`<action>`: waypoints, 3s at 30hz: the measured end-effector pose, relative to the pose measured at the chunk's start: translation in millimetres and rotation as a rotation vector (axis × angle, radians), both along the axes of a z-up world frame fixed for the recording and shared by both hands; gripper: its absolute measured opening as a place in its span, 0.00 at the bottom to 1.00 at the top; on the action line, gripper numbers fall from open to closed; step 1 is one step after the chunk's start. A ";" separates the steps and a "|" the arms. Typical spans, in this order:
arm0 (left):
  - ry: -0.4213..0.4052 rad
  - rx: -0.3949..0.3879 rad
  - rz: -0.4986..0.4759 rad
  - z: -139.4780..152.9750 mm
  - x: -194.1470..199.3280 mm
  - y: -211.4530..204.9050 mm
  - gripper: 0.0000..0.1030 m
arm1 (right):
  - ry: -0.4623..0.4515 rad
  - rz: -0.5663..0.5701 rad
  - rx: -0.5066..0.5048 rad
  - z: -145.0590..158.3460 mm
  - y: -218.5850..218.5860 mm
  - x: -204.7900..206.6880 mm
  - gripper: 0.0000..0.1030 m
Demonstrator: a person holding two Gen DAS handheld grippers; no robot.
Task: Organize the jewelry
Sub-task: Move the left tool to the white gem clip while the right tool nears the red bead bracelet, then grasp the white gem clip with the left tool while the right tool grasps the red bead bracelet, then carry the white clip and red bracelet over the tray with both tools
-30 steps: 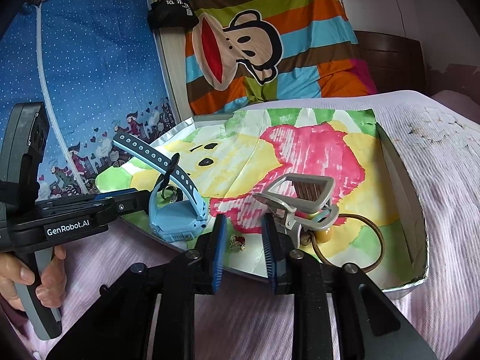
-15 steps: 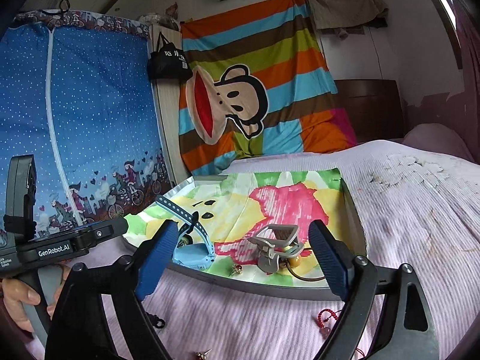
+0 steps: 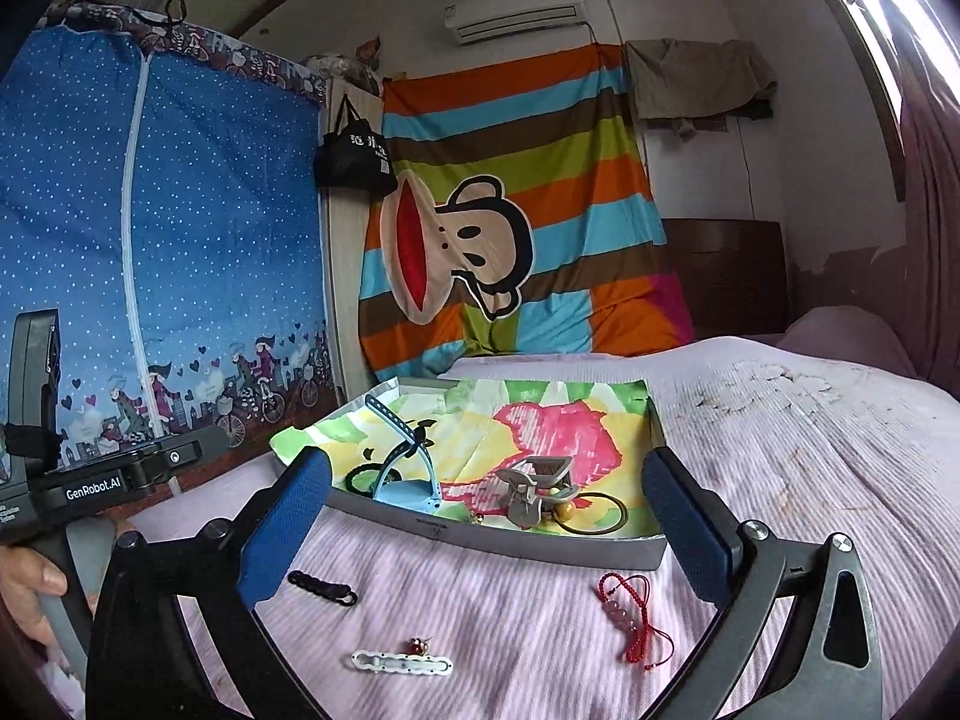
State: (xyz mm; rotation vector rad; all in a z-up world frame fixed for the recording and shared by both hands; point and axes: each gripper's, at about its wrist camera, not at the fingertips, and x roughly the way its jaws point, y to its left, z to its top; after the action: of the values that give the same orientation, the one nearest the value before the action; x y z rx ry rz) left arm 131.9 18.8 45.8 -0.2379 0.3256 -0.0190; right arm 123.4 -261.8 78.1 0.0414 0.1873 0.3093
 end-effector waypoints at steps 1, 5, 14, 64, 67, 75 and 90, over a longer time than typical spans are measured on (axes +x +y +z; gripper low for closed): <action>-0.003 0.008 -0.004 -0.6 -4.5 -0.8 1.00 | -0.003 0.002 -0.008 0.8 0.4 -3.9 0.99; -0.013 0.034 -0.026 -4.3 -15.0 -5.0 1.00 | -0.005 0.001 -0.049 1.8 1.7 -17.9 0.99; 0.036 0.140 -0.133 -15.8 -21.1 -24.0 1.00 | 0.071 -0.050 -0.029 -12.5 -19.7 -27.2 0.99; 0.445 0.202 -0.538 -75.9 37.6 -112.6 0.26 | 0.522 -0.047 -0.008 -98.3 -28.4 82.4 0.41; 0.450 0.236 -0.539 -76.6 35.6 -116.2 0.20 | 0.526 -0.031 -0.009 -100.1 -24.8 81.2 0.32; 0.447 0.264 -0.539 -76.1 32.8 -118.9 0.16 | 0.530 -0.018 -0.005 -104.3 -22.2 78.3 0.18; 0.355 0.222 -0.477 -60.4 21.4 -108.1 0.15 | 0.517 0.034 0.018 -108.0 -10.1 68.4 0.06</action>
State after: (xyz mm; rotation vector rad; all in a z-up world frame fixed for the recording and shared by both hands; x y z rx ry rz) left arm 153.3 -89.3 -14.6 0.0637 0.7282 -0.4132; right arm 191.8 -272.0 -29.9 0.1366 0.6988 0.3304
